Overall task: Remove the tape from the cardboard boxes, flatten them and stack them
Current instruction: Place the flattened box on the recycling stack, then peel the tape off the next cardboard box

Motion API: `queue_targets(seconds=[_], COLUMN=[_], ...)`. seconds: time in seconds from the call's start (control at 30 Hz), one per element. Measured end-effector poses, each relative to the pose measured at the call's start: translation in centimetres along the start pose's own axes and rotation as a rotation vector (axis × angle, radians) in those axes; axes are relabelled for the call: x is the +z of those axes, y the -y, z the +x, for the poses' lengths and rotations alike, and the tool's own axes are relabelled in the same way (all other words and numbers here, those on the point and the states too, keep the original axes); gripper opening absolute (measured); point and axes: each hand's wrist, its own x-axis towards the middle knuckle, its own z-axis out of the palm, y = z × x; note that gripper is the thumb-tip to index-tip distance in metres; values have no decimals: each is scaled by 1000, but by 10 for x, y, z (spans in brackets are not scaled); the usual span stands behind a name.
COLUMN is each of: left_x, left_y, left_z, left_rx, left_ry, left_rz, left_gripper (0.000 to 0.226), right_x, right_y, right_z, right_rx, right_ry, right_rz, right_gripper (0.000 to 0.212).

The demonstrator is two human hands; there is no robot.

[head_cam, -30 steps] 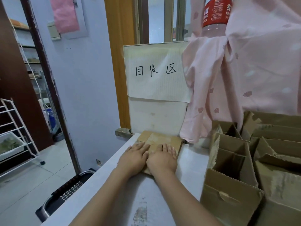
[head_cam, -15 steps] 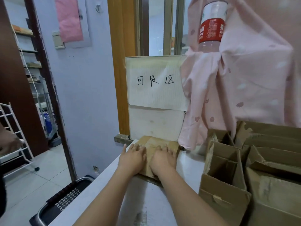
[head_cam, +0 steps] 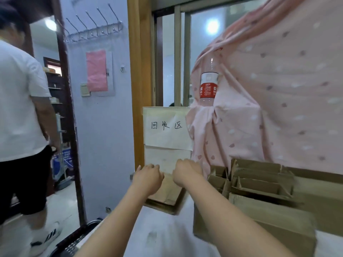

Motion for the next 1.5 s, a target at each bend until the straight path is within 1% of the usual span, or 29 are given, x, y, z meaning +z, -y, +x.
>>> queue_targets(seconds=[0.2,0.3,0.43,0.53,0.63,0.8,0.93,1.07,1.2,1.37,1.43,1.5], left_x=[-36,-49,-61,-64,-60,-45,-27,-10,5,29,36,40], left_y=[-77,-130,-209,-271,-327,-393,-427,-453,-474,-500,-511,-520], left_z=[-42,-53,-67,-78,-83,-78,-65,-41,-11,24,35,42], left_rx=[75,121,227,314,395,494,537,550,567,605,621,635], left_ry=[-50,-64,-87,-61,-39,21,61,74,61,56,52,50], left_rz=[-17,-21,-46,-71,-70,-87,-89,-67,-32,-17,-29,-57], left_gripper=[41,40,43,45,47,43,46,48,50,63,69,69], right_x=[-52,-71,-73,-71,-70,-61,-43,-19,4,40,58,77], right_y=[-71,-118,-179,-227,-276,-354,-410,-452,-479,-505,-515,-528], right_z=[-69,-106,-136,-161,-182,-205,-211,-202,-179,-153,-146,-141], right_rx=[9,33,140,179,210,342,426,503,551,669,696,713], right_ry=[-29,-41,-91,-59,-53,-58,-22,-20,-31,-50,-47,-37], right_rz=[-15,-13,-1,-13,44,122,221,267,341,508,587,672], right_gripper=[39,39,44,46,45,43,42,41,45,46,42,37])
